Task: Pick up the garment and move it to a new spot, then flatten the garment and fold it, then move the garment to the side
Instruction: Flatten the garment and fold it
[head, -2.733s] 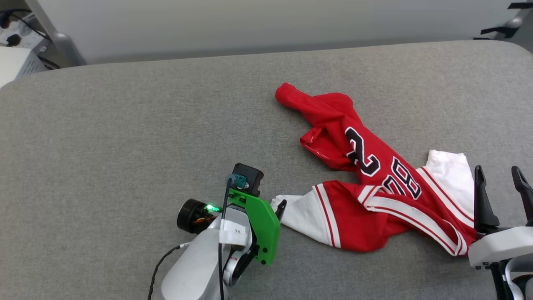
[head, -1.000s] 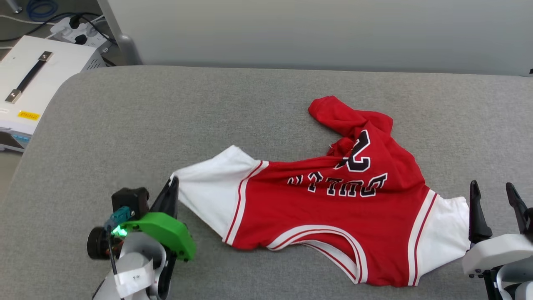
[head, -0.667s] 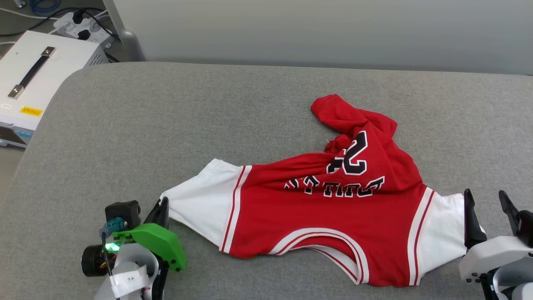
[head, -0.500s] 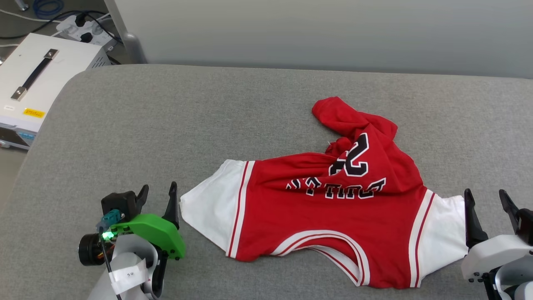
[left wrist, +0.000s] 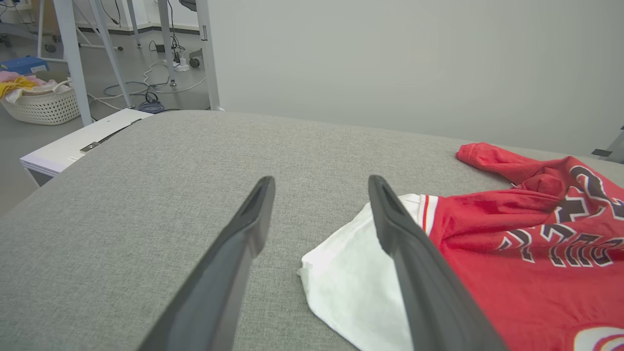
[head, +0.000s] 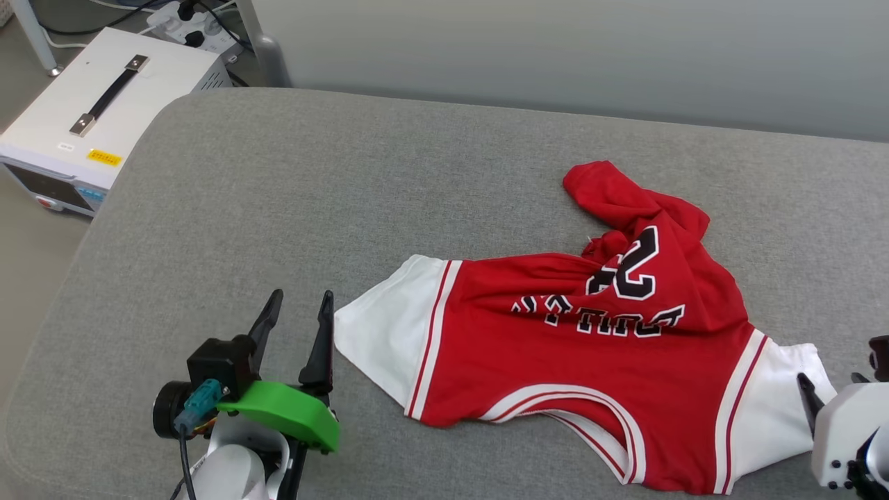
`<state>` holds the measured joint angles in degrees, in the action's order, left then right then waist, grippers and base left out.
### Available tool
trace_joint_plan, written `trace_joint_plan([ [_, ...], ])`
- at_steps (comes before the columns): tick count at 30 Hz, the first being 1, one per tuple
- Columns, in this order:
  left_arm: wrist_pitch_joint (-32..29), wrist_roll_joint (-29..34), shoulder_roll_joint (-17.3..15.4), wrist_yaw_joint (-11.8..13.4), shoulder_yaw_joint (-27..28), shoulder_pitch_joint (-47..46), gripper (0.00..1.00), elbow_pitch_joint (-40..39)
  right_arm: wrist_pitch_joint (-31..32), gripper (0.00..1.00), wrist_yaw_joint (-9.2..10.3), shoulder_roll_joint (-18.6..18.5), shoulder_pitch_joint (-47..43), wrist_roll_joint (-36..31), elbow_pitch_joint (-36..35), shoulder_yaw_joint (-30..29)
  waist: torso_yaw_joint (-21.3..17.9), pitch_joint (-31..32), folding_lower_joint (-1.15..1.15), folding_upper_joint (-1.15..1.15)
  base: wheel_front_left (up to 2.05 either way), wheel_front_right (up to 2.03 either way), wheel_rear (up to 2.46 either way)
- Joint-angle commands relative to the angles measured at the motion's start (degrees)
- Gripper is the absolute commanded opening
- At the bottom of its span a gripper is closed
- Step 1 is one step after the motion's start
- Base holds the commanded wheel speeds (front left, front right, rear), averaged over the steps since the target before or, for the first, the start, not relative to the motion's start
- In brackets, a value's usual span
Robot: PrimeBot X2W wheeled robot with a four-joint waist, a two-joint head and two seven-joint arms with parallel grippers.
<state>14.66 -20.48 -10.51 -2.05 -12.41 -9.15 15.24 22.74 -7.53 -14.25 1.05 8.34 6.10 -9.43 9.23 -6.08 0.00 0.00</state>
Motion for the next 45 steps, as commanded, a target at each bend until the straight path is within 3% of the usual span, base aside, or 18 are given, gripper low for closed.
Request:
trace_joint_plan([
  [1, 0.33, 0.53, 0.4, -0.39, 0.06, 0.94, 1.0, -0.76, 2.96, 1.0, 0.04, -0.73, -0.81, 0.32, -0.12, -0.99, 0.78, -0.77, 0.0, 0.0, 0.0, 0.0, 0.0],
  [7, 0.33, 1.07, 1.12, -0.91, -0.29, 1.12, 1.0, -0.68, 10.36, 1.0, 0.04, -1.81, 0.07, 1.53, 0.41, -2.08, 1.69, -2.03, 0.0, 0.0, 0.0, 0.0, 0.0],
  [14, 0.33, 1.49, 1.51, -1.28, -0.57, 0.19, 1.0, 0.31, 12.17, 1.0, 0.04, -2.96, 1.81, 3.37, 4.37, -0.19, 2.36, -3.28, 0.0, 0.0, 0.0, 0.0, 0.0],
  [15, 0.33, 1.52, 1.47, -1.3, -0.52, 0.12, 1.0, 0.52, 12.1, 0.42, 0.04, -3.06, 2.06, 3.54, 5.26, 0.24, 2.4, -3.41, 0.0, 0.0, 0.0, 0.0, 0.0],
  [16, 0.33, 1.53, 1.44, -1.33, -0.51, 0.07, 1.0, 0.72, 11.88, 0.1, 0.04, -3.1, 2.29, 3.71, 5.92, 0.45, 2.44, -3.47, 0.0, 0.0, 0.0, 0.0, 0.0],
  [17, 0.33, 1.52, 1.43, -1.38, -0.53, 0.01, 1.0, 0.98, 11.42, 0.0, 0.04, -3.34, 2.58, 3.72, 6.58, 0.63, 2.53, -3.49, 0.0, 0.0, 0.0, 0.0, 0.0],
  [32, 0.03, 1.3, 1.83, -2.59, -2.37, 0.09, 1.0, 4.89, 6.78, 0.0, 0.04, -9.02, 6.59, -1.67, 11.98, -5.95, 2.7, -2.6, 0.0, 0.0, 0.0, 0.0, 0.0],
  [33, 0.03, 1.21, 1.94, -2.67, -2.6, 0.05, 1.0, 5.36, 6.66, 0.07, 0.04, -9.19, 6.71, -1.76, 12.47, -5.72, 2.59, -2.58, 0.0, 0.0, 0.0, 0.0, 0.0],
  [34, 0.03, 1.16, 2.06, -2.74, -2.82, -0.02, 1.0, 5.79, 5.9, 1.0, 0.04, -9.36, 6.88, -2.0, 12.78, -5.59, 2.5, -2.55, 0.0, 0.0, 0.0, 0.0, 0.0],
  [45, 0.06, -0.61, 2.24, -3.2, -2.99, 0.28, 1.0, 7.05, -10.46, 1.0, 0.04, -6.6, 6.54, -1.18, 8.37, -3.92, 0.26, -0.27, 0.0, 0.0, 0.0, 0.0, 0.0],
])
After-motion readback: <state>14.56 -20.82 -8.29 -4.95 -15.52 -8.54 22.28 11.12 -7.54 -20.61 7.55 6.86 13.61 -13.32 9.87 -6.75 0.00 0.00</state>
